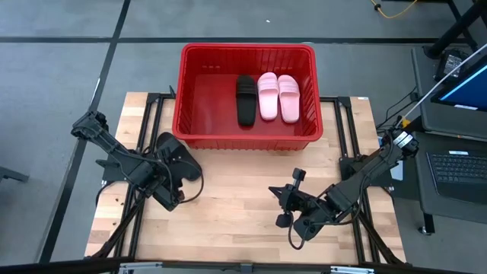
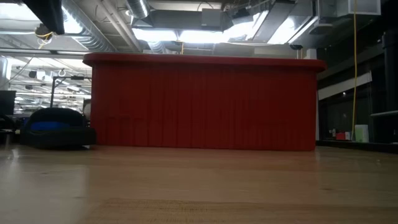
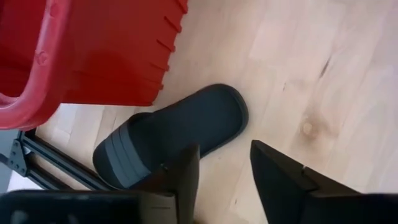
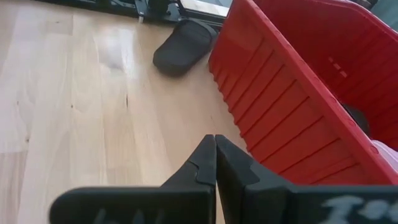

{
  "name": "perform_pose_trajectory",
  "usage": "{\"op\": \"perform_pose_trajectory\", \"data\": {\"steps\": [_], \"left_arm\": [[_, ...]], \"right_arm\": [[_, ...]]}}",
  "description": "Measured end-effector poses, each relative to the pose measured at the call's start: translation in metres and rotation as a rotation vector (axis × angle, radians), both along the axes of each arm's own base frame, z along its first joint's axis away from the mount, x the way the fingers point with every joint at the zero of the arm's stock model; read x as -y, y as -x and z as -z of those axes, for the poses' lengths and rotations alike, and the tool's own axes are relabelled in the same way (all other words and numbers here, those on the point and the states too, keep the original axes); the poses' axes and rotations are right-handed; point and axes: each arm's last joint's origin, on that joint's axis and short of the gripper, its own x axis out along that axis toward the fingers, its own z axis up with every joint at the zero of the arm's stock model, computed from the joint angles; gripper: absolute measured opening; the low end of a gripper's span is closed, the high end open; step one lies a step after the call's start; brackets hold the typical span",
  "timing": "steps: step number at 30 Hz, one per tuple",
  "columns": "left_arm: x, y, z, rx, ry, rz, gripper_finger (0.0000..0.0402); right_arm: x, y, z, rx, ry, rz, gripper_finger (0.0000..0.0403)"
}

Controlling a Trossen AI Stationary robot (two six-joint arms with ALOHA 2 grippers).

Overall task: Pick and place slides into bin
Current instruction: Put the black slide into the red bin

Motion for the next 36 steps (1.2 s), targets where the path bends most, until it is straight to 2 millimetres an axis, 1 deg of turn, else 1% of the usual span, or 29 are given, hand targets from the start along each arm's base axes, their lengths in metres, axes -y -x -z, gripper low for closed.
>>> {"op": "perform_pose_trajectory", "data": {"steps": [4,7,9,11,16,19,23,29,36], "left_arm": [[0.0,0.0,0.0,0.023,-0.009,-0.026,0.0162],[-0.001,0.0,0.0,0.032,-0.015,-0.04,0.0168],[-0.002,0.001,0.005,0.04,-0.021,-0.074,0.0168],[-0.004,0.003,0.017,0.029,-0.049,-0.117,0.0169],[-0.012,0.016,0.059,-0.058,-0.102,-0.221,0.0169],[-0.017,0.023,0.075,-0.077,-0.136,-0.277,0.0169],[-0.025,0.027,0.088,-0.11,-0.138,-0.376,0.0169],[-0.038,0.029,0.099,-0.136,-0.174,-0.442,0.0169],[-0.054,0.025,0.103,-0.143,-0.21,-0.506,0.0169]], "right_arm": [[0.0,0.0,0.0,-0.001,0.001,0.0,0.0006],[0.0,0.0,0.0,-0.002,0.002,0.0,0.0006],[0.0,0.0,0.0,-0.004,0.003,0.0,0.0006],[0.0,0.0,0.0,-0.005,0.004,0.0,0.0006],[0.001,0.001,0.001,-0.014,0.011,0.0,0.0006],[0.001,0.001,0.001,-0.016,0.013,0.0,0.0006],[0.001,0.001,0.001,-0.017,0.014,0.0,0.0006],[0.003,0.0,0.001,-0.017,0.014,0.007,0.0006],[0.007,-0.003,0.001,-0.019,0.015,0.02,0.0006]]}}
